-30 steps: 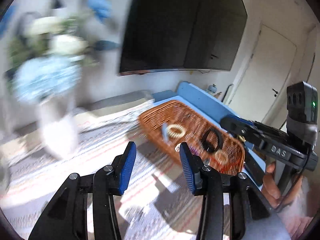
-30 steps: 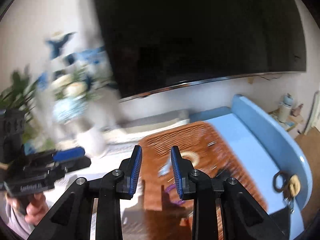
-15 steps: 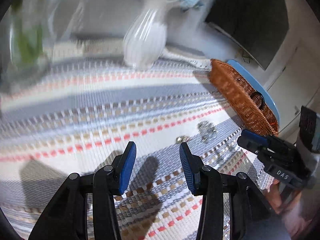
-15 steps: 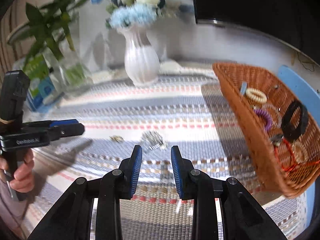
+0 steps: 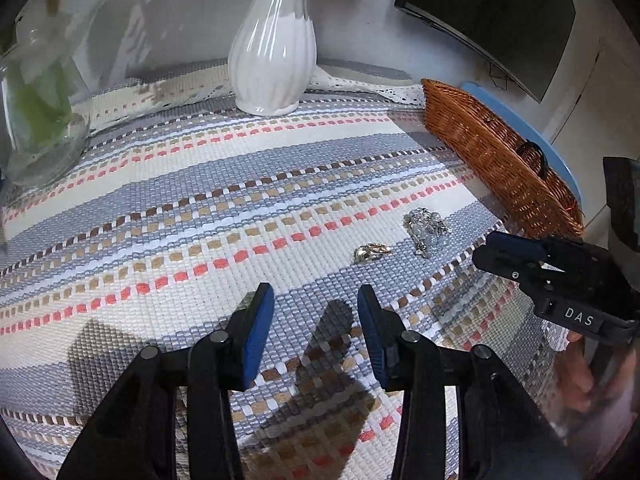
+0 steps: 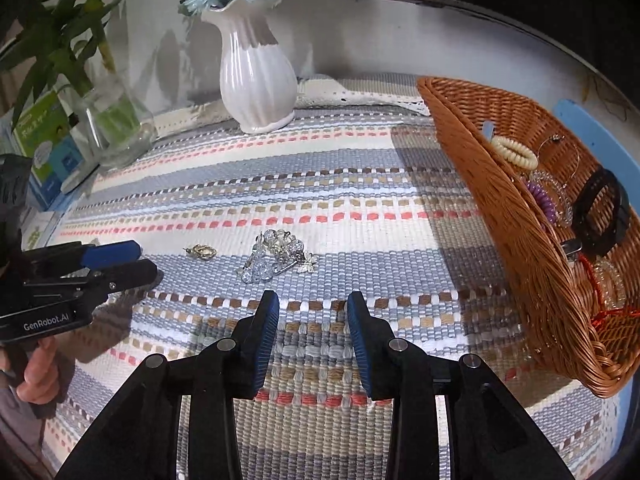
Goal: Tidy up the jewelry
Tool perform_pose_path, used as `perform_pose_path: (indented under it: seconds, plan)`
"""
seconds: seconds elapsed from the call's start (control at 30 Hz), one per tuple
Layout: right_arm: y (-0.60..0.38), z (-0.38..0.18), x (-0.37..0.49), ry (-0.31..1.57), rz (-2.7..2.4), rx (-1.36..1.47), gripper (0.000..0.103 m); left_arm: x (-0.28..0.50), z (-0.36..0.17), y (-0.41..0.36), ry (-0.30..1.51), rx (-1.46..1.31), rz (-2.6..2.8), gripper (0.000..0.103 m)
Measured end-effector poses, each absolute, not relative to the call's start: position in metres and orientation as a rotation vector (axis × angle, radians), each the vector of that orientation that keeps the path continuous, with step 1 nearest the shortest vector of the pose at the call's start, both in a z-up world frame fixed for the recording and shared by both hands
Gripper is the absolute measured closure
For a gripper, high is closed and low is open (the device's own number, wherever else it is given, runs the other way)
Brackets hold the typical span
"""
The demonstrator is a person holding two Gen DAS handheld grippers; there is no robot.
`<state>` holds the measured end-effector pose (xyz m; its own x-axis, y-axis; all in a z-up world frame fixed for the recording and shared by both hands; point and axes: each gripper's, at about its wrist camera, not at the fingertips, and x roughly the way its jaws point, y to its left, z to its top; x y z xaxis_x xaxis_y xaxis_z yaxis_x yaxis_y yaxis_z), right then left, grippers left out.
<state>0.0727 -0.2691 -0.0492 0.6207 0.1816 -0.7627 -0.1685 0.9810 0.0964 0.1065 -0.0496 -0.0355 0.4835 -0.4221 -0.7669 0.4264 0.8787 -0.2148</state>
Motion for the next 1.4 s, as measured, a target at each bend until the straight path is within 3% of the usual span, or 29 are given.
perform_pose_path:
  seconds: [0.07,0.1,0.33,0.47,0.63,1.0,1.1,1.4]
  plan:
    - [-0.272,-0.05,0.075,0.907,0.197,0.039,0.067,0.103,-0.033,-0.055,0.937,0.042,-0.526,0.076]
    - [-0.274,-0.05,0.075,0.923,0.195,0.054,0.067,0.103,-0.03,-0.058,0.941,0.065,-0.531,0.077]
    - [-0.281,-0.025,0.093,0.936,0.265,0.089,0.067,0.096,0.0,-0.096,0.908,0.246,-0.56,0.077]
    - [-0.273,-0.024,0.117,0.958,0.331,0.052,0.067,0.118,-0.013,-0.111,0.943,0.261,-0.609,0.077]
    - [-0.263,-0.037,0.122,0.996,0.416,0.066,0.075,0.13,-0.028,-0.104,0.944,0.179,-0.657,0.077]
    - [-0.239,-0.049,0.122,0.997,0.328,0.013,0.076,0.128,-0.044,-0.118,0.922,0.221,-0.645,0.078]
    - [-0.229,-0.05,0.114,0.973,0.275,-0.081,0.095,0.126,-0.044,-0.12,0.907,0.232,-0.631,0.095]
    - [-0.266,-0.009,0.08,0.87,0.335,0.087,0.098,0.13,-0.042,-0.11,0.914,0.164,-0.638,0.094]
